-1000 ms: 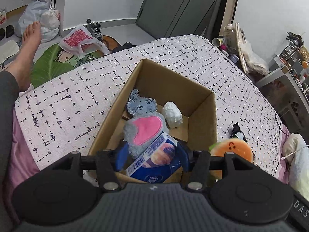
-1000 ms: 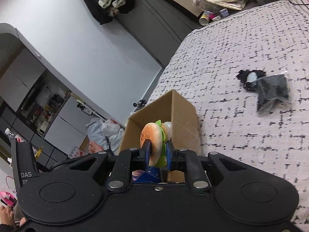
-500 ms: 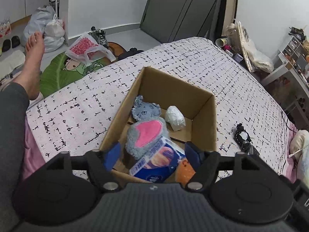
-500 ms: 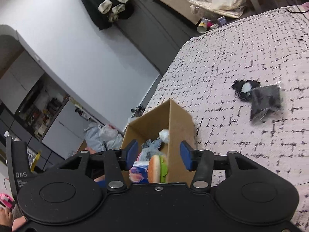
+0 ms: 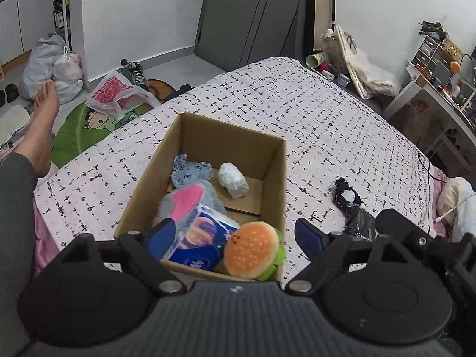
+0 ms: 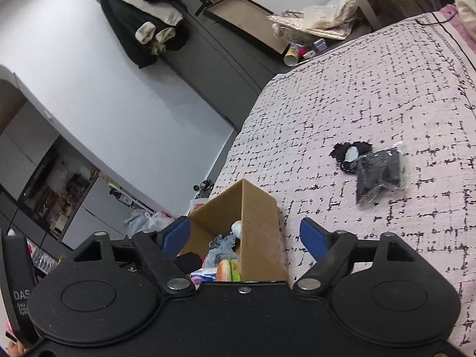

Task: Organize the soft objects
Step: 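Move both grippers out of the box toward the black bagged item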

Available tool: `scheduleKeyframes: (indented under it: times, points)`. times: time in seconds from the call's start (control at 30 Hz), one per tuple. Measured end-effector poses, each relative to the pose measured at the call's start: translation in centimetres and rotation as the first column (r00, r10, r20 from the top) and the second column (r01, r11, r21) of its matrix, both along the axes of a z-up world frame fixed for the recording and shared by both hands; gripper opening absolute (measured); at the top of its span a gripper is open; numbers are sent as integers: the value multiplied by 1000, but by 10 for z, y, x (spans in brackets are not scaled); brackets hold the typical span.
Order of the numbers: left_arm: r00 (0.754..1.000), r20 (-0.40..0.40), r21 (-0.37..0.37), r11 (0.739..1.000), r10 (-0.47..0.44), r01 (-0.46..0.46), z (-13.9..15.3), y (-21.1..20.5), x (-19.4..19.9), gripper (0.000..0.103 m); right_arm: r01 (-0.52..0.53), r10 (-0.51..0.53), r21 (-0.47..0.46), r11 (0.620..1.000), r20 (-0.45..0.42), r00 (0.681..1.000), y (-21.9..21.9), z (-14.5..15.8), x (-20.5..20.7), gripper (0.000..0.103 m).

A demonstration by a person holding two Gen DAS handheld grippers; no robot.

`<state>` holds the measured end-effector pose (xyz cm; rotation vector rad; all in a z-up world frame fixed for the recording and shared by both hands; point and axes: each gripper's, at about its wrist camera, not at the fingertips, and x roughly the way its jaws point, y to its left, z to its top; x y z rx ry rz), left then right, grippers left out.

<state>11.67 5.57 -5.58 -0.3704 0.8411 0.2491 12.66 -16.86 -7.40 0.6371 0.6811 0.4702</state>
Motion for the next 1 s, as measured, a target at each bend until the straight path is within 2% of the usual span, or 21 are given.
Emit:
scheduleKeyframes:
  times: [0.17, 0.43, 0.73, 1.0]
  points:
    - [1000, 9, 15, 1000, -7, 7, 7, -13, 2, 88, 29, -29, 2, 1000, -16, 999, -14, 0, 1, 90]
    - [999, 16, 3, 999, -34, 34, 12, -36, 9, 90, 61, -62, -30, 998, -58, 996, -49, 5, 12, 90]
    - [996, 39, -30, 996, -79, 80, 22, -62, 20, 90, 92, -96, -94, 991, -40, 995, -91, 20, 25, 90]
    - [995, 55, -26, 996, -84, 85, 36, -75, 31, 90, 102, -106, -96, 990, -44, 993, -112, 28, 39, 90]
